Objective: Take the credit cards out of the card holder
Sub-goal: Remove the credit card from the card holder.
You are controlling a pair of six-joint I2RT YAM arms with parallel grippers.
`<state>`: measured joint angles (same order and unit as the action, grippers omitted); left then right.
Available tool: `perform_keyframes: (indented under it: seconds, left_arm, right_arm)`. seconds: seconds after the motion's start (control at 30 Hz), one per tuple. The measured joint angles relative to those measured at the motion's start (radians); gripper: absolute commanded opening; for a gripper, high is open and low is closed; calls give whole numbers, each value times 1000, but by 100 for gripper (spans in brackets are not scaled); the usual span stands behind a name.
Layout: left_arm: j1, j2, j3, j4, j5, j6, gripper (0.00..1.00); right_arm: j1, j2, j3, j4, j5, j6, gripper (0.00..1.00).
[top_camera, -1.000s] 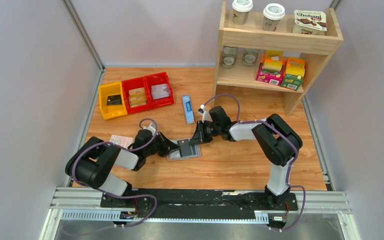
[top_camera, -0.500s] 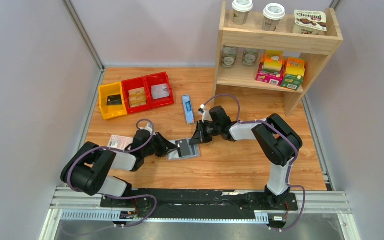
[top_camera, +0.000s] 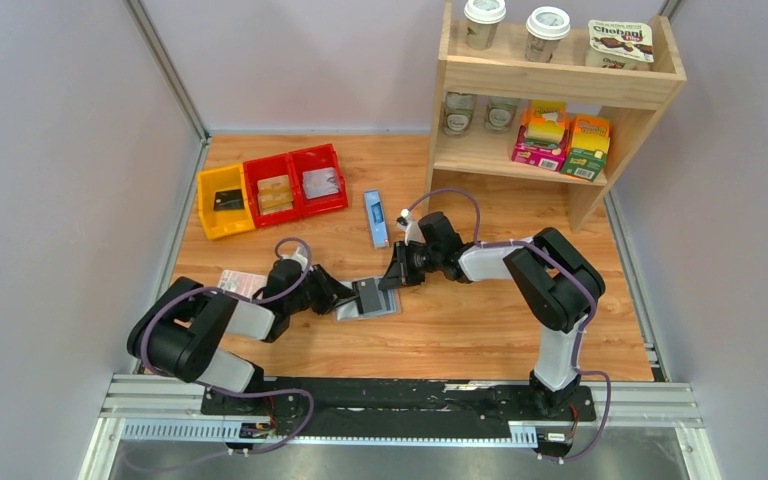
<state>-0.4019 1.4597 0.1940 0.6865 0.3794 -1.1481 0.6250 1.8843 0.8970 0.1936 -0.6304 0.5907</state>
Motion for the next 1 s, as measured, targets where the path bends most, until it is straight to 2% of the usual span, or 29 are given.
perform_keyframes:
  seconds: [0.17, 0.47, 0.6, 0.73, 1.0]
  left_arm:
    - [0, 29, 5, 34, 14, -2, 24]
    - [1, 47, 11, 55, 27, -5, 10]
    - [1, 24, 9, 40, 22, -5, 8]
    - [5, -59, 6, -38, 0, 12, 7]
    - [6, -318, 5, -312, -95, 94, 4]
  right_arm:
    - [0, 0, 0, 0, 0, 0, 8]
    - [0, 0, 0, 0, 0, 0, 8]
    - [0, 0, 0, -1, 0, 0, 6]
    - [0, 0, 0, -1, 0, 0, 5]
    - [0, 0, 0, -2, 0, 0, 5]
